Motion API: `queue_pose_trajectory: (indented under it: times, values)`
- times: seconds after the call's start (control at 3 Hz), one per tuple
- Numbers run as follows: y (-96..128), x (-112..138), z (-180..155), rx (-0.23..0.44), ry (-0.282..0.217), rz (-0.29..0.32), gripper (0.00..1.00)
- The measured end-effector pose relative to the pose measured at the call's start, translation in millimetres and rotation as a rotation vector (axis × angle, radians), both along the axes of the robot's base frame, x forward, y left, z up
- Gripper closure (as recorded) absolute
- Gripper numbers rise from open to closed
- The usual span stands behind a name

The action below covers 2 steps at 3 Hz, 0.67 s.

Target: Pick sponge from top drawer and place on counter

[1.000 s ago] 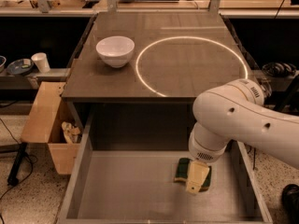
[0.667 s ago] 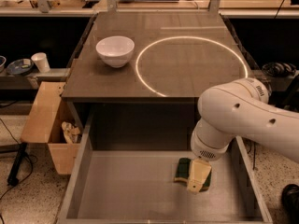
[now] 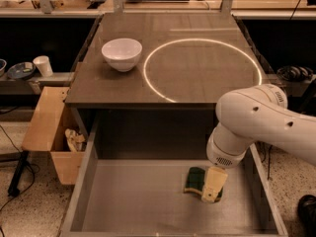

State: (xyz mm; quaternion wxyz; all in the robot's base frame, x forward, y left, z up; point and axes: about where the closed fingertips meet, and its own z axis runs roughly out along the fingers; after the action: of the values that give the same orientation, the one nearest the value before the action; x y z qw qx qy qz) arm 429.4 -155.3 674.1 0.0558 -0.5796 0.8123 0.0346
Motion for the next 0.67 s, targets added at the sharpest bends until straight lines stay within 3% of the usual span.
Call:
queue_pose_trajectory:
  times: [0.67]
  values:
    - [-9,-15,-30,0.039,0.065,-0.029,0.0]
